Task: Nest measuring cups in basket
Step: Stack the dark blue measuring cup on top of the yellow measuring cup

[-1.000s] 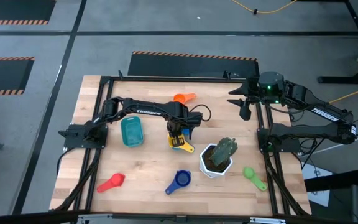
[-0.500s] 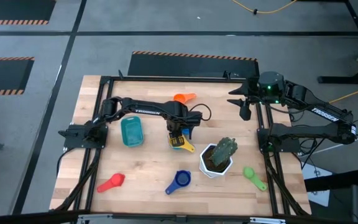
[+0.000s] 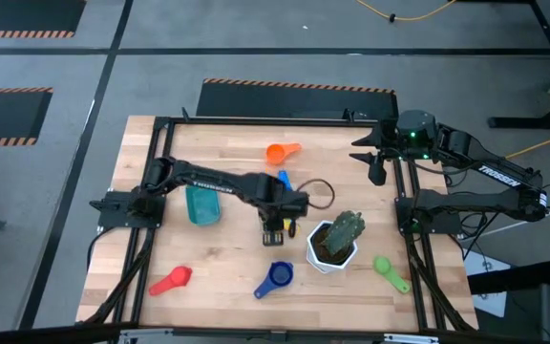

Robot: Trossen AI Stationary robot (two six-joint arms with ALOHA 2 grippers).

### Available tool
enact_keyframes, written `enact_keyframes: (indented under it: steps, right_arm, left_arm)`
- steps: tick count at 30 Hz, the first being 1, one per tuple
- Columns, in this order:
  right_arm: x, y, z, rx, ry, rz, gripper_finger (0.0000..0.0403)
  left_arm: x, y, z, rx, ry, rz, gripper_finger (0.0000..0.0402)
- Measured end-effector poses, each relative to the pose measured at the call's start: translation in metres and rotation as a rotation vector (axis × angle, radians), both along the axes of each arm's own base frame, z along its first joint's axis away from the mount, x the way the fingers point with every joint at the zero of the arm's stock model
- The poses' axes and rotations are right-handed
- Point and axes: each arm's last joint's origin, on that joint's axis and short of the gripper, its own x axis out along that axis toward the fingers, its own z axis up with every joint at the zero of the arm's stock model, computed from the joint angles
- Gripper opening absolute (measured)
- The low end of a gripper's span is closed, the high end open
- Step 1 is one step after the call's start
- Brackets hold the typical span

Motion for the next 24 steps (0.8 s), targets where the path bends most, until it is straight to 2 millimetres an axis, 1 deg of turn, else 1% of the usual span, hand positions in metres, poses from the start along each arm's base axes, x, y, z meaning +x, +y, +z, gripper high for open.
enact_keyframes:
  steps: [4,8,15,21,24]
  right_arm:
    - [0.000,0.000,0.000,0.003,0.001,-0.001,0.0162]
    - [0.000,0.000,0.000,0.004,0.004,-0.001,0.0162]
    - [0.000,0.000,0.000,0.005,0.004,-0.001,0.0162]
    - [0.000,0.000,0.000,0.005,0.004,-0.002,0.0162]
    - [0.000,0.000,0.000,0.005,0.003,-0.002,0.0162]
  left_arm:
    - [0.005,-0.023,-0.003,-0.004,-0.055,-0.051,0.0106]
    - [0.008,-0.040,-0.001,-0.009,-0.123,-0.087,0.0106]
    - [0.006,-0.061,0.001,0.003,-0.164,-0.126,0.0106]
    - [0.002,-0.077,0.001,0.018,-0.169,-0.096,0.0105]
    - [0.002,-0.086,-0.005,0.035,-0.165,-0.082,0.0105]
